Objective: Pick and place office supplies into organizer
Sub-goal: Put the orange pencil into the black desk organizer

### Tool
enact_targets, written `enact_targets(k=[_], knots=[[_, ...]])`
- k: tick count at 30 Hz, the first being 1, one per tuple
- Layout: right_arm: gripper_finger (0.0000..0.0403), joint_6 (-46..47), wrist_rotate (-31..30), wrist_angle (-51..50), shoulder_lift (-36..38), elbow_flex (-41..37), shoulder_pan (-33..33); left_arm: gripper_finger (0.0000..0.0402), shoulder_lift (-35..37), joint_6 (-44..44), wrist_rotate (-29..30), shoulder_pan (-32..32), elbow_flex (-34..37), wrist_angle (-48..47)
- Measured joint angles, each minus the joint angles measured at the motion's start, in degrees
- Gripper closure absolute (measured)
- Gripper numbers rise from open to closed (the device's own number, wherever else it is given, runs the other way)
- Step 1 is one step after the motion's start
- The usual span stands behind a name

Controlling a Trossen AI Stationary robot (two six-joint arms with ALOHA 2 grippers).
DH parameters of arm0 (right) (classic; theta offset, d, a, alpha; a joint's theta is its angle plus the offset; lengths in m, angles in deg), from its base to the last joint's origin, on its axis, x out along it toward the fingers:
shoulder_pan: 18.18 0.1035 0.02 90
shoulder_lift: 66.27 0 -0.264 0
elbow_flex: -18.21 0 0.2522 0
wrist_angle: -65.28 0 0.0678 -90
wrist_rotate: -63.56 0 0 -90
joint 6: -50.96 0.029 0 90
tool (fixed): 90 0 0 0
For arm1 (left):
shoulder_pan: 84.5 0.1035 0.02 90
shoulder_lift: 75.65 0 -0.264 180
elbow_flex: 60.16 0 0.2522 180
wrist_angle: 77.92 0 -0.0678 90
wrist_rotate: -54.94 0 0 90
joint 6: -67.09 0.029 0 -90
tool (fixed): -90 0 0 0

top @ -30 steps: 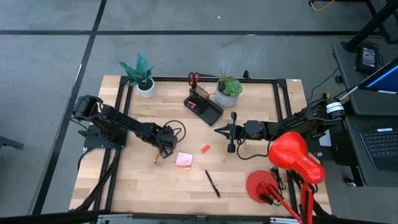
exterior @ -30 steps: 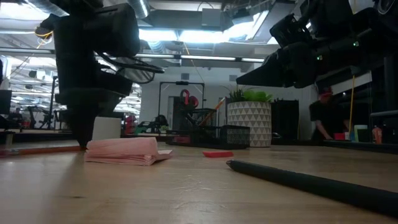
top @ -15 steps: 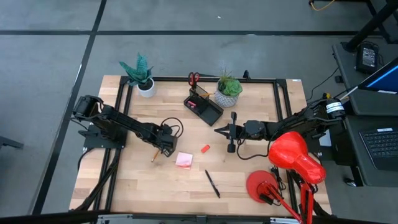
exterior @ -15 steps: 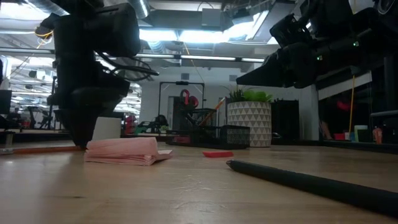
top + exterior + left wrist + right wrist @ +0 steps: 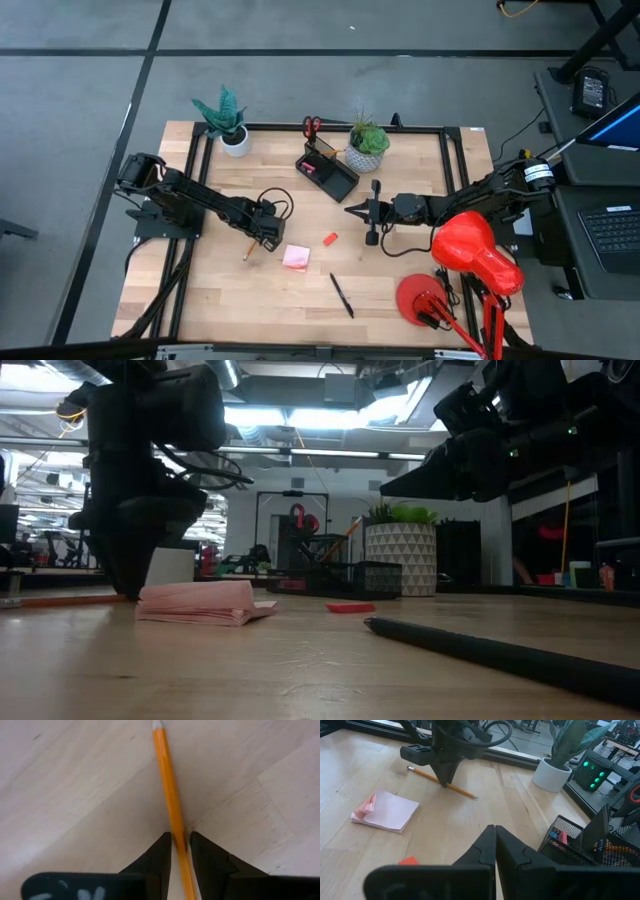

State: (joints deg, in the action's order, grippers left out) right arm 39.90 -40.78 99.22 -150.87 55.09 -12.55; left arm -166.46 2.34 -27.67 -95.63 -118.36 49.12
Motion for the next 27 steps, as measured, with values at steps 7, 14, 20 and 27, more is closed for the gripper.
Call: enact_targets(k=[7,14,20,27], knots=[[0.0395,0.0,0.0,0.0,0.0,0.0,0.0,0.0354,0.0,3.1,-0.4,0.0,0.0,0.0],[0.0395,0.0,0.0,0.0,0.0,0.0,0.0,0.0379,0.0,7.2,-0.5,0.0,0.0,0.0],[0.0395,0.0,0.0,0.0,0.0,0.0,0.0,0.0382,0.0,9.0,-0.3,0.0,0.0,0.0],[0.0395,0.0,0.0,0.0,0.0,0.0,0.0,0.0383,0.0,9.7,0.1,0.0,-0.2,-0.1]])
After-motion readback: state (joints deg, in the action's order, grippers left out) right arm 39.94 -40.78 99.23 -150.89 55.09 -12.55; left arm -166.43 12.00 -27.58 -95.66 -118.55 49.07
